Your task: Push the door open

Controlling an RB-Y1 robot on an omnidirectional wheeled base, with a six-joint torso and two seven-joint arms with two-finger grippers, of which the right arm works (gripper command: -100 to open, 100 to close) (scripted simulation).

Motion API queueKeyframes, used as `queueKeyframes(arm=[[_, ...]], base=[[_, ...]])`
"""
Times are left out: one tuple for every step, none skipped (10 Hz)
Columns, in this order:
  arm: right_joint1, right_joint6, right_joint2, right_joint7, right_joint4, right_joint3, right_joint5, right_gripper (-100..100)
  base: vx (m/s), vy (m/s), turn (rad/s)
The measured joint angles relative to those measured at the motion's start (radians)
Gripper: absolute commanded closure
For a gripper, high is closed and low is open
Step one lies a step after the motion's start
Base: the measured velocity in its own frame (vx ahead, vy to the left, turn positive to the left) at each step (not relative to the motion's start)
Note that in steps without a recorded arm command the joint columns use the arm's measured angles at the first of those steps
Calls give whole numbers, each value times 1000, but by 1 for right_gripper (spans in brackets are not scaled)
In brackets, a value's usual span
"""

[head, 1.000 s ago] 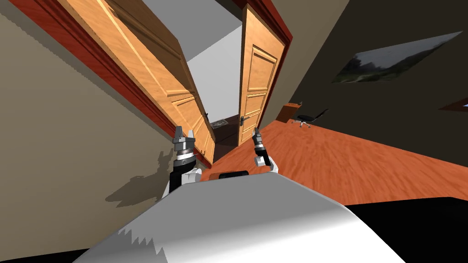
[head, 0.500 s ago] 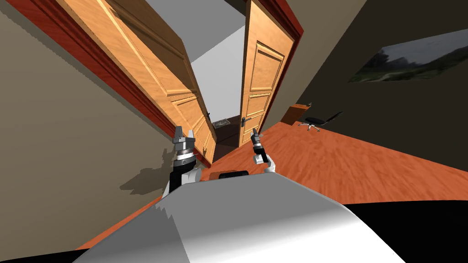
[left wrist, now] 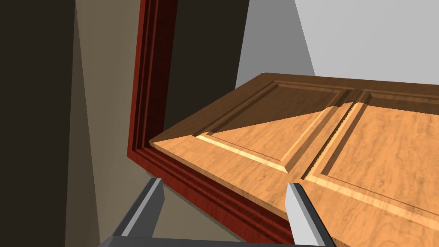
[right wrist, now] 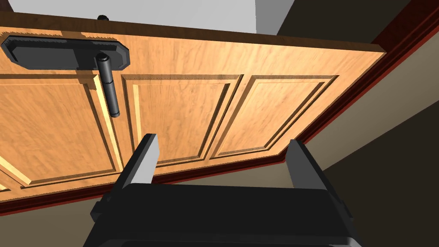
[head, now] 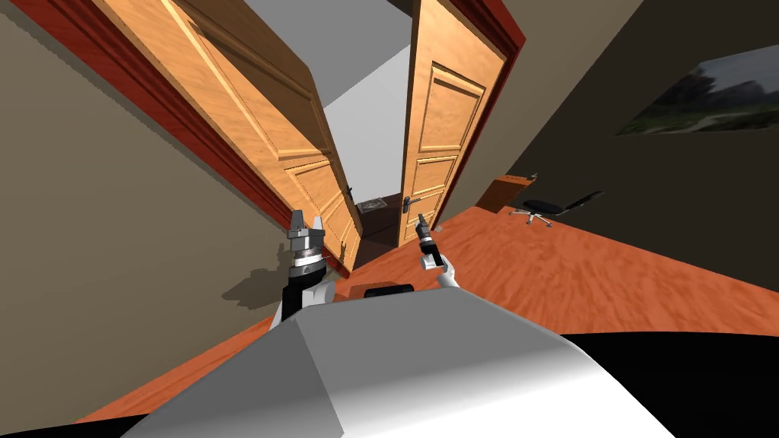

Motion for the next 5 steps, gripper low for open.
queueKeyframes(arm=[[-17,2,-4,-4,28,0,-6,-100],[-29,8,-5,-6,46,2,-11,-100],[-42,12,-9,-9,66,4,-17,-100],[-55,10,-12,-12,88,3,-20,-100],[-70,4,-14,-15,118,4,-23,-100]], base=[[42,-127,147],[55,-133,136],[31,-86,41],[19,-68,82],[22,-89,135]])
